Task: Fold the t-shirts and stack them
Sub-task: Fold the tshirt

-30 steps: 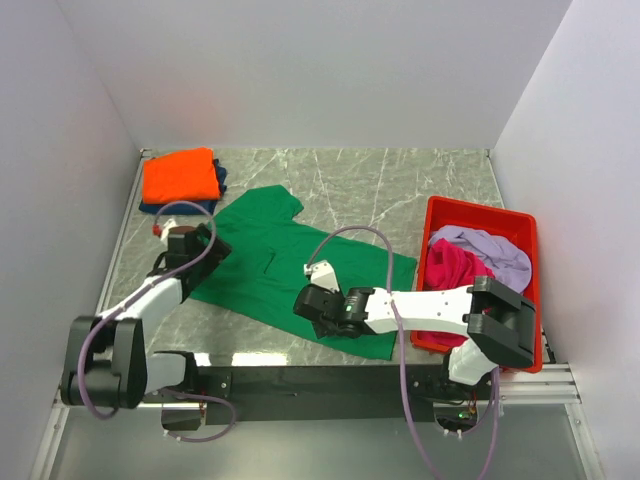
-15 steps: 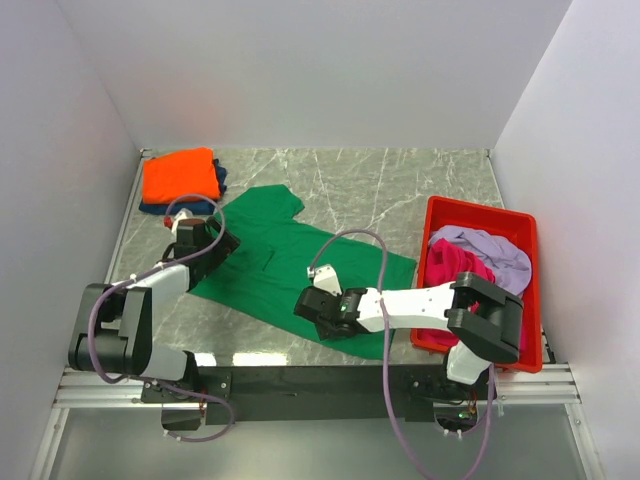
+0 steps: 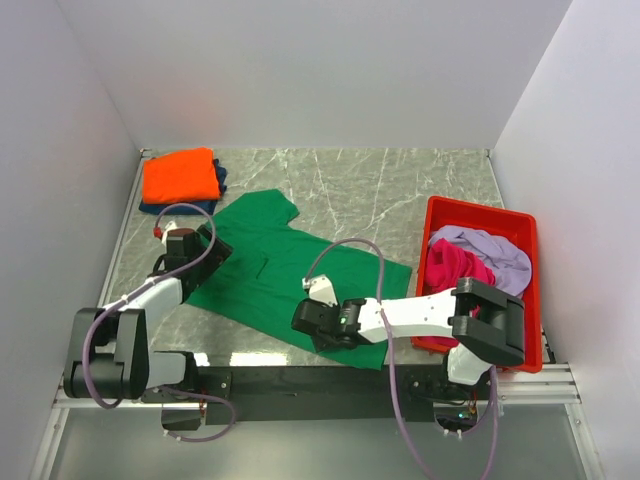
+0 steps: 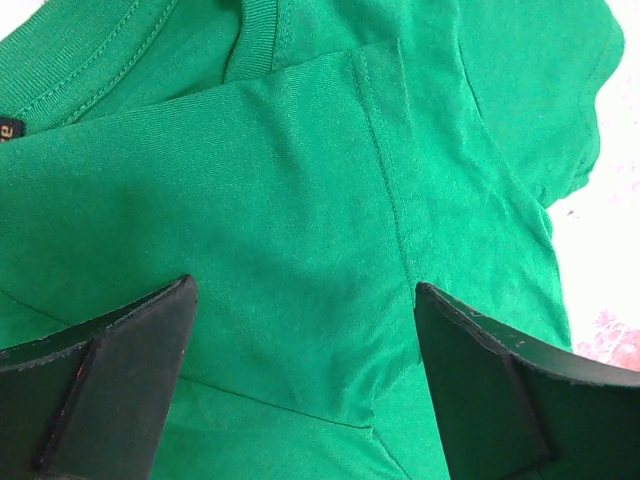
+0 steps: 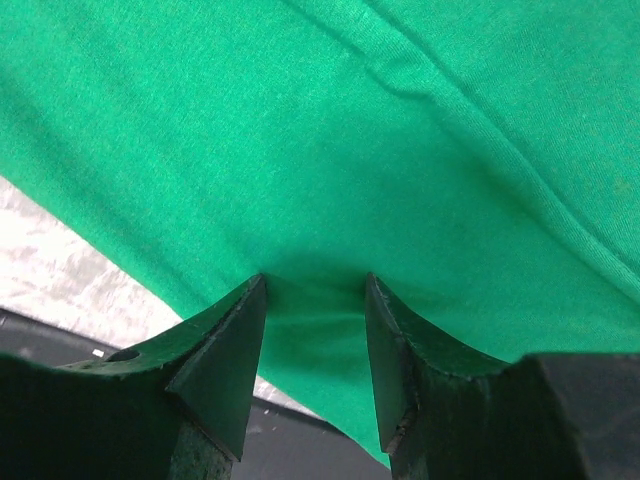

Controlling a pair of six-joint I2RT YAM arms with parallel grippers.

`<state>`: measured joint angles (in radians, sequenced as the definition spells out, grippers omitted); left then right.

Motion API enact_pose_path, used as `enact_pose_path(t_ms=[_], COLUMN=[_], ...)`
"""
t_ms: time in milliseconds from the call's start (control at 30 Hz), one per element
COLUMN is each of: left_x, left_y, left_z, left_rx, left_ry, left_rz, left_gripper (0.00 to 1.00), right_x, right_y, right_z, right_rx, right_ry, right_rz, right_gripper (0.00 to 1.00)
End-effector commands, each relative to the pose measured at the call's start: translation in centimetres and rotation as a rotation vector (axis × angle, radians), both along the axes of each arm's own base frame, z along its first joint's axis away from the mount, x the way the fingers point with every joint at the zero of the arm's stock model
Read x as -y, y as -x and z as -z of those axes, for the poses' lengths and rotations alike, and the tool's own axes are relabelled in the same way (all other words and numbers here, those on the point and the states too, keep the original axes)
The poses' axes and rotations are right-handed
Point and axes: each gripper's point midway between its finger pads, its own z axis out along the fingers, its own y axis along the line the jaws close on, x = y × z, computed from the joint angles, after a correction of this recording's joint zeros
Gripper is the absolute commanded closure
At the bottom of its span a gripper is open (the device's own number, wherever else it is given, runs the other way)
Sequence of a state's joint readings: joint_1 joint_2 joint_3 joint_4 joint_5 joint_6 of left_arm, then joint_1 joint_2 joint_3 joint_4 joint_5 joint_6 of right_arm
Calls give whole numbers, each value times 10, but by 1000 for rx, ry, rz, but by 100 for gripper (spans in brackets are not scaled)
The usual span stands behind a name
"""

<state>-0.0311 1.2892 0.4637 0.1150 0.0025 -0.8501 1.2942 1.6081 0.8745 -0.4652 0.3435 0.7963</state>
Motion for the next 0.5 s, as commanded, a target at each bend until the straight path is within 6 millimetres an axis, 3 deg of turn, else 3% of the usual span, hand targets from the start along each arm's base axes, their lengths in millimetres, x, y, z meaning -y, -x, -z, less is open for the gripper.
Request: enact_pose_path(t_ms=[0, 267, 467], left_x=[-12, -23, -35], left_y=[15, 20, 6], left_z=[8, -2, -51], left_rx=[-53, -46, 44], left_ry=[-52, -90, -133], left_rz=[-12, -39, -98], left_gripper=[3, 3, 3], right_x=[7, 0, 3], right_y=[15, 18, 0], right_z=[2, -3, -40], right_rx=[-35, -27, 69], right_ry=[4, -30, -45], right_rz=[-3, -19, 0], right_gripper=[49, 49, 47])
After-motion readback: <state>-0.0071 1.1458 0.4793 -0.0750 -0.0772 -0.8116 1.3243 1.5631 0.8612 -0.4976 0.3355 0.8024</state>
